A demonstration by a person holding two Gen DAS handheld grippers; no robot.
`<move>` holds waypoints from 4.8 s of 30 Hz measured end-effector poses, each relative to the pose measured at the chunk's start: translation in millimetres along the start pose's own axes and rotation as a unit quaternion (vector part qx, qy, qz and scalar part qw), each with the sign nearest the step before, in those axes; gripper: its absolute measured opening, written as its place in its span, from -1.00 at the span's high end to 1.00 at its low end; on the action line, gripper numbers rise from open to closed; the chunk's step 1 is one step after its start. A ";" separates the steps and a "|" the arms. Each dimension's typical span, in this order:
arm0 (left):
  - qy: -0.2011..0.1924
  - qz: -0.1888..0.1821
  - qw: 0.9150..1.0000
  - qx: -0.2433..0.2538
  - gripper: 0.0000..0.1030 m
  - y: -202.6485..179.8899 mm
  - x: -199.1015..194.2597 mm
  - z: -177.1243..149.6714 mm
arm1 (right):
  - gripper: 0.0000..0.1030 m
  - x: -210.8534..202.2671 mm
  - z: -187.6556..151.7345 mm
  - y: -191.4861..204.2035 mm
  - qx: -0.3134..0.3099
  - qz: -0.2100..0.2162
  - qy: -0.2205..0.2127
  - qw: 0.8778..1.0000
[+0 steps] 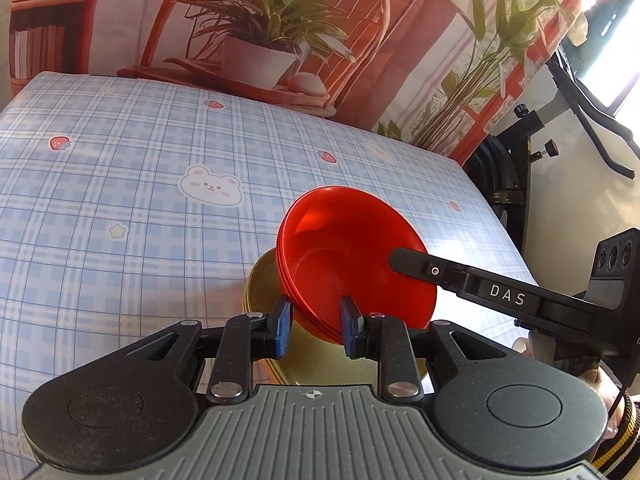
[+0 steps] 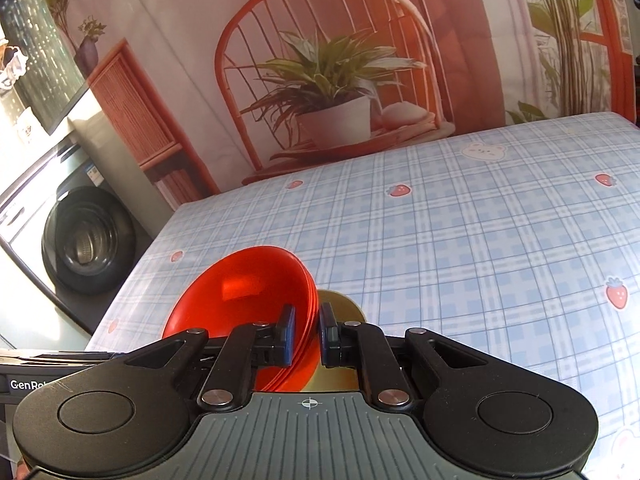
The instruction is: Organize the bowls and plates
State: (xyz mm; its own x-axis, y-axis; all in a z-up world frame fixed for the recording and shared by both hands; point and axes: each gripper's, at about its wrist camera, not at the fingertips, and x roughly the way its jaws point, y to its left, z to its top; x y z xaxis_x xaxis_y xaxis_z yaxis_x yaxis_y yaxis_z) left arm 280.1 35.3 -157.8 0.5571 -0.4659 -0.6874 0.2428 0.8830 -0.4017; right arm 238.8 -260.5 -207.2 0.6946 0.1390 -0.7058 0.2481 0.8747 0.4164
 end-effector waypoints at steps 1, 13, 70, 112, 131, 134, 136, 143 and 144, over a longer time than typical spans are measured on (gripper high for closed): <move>0.002 0.001 1.000 0.000 0.49 0.6 1.4 -0.7 | 0.78 0.7 -1.4 -0.2 0.000 -0.001 0.002 1.000; 0.013 0.006 1.000 -0.010 0.49 9.3 3.5 -7.1 | 0.78 7.9 -7.6 1.8 0.001 -0.002 0.018 1.000; -0.183 0.142 0.964 0.129 -0.61 -110.9 -147.2 -42.0 | -0.99 -185.0 -15.2 35.3 -0.061 -0.064 -0.126 0.988; -0.283 0.195 0.927 0.152 -0.67 -172.7 -244.4 -79.6 | -0.99 -313.6 -40.8 103.4 -0.136 -0.091 -0.201 0.966; -0.280 0.194 0.928 0.150 -0.67 -172.9 -244.5 -80.8 | -0.99 -316.1 -41.5 100.2 -0.129 -0.097 -0.204 0.966; -0.280 0.194 0.928 0.149 -0.67 -172.0 -244.2 -80.1 | -0.99 -315.7 -41.0 99.9 -0.128 -0.097 -0.204 0.966; -0.280 0.194 0.928 0.149 -0.67 -171.5 -244.1 -80.0 | -0.99 -315.8 -41.4 99.4 -0.127 -0.098 -0.204 0.966; -0.279 0.193 0.929 0.149 -0.67 -171.3 -243.8 -80.1 | -0.99 -315.4 -42.5 98.4 -0.122 -0.100 -0.206 0.966; -0.279 0.193 0.929 0.149 -0.67 -171.0 -243.8 -80.4 | -0.99 -315.2 -42.3 98.2 -0.122 -0.100 -0.207 0.966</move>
State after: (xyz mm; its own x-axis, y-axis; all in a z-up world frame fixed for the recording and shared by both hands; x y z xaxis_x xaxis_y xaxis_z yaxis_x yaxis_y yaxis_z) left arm 38.9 -6.7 29.8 0.9529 -0.0821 -0.2921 0.1016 0.9935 0.0522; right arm 15.7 -198.7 32.0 0.8719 -0.1972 -0.4483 0.2740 0.9551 0.1128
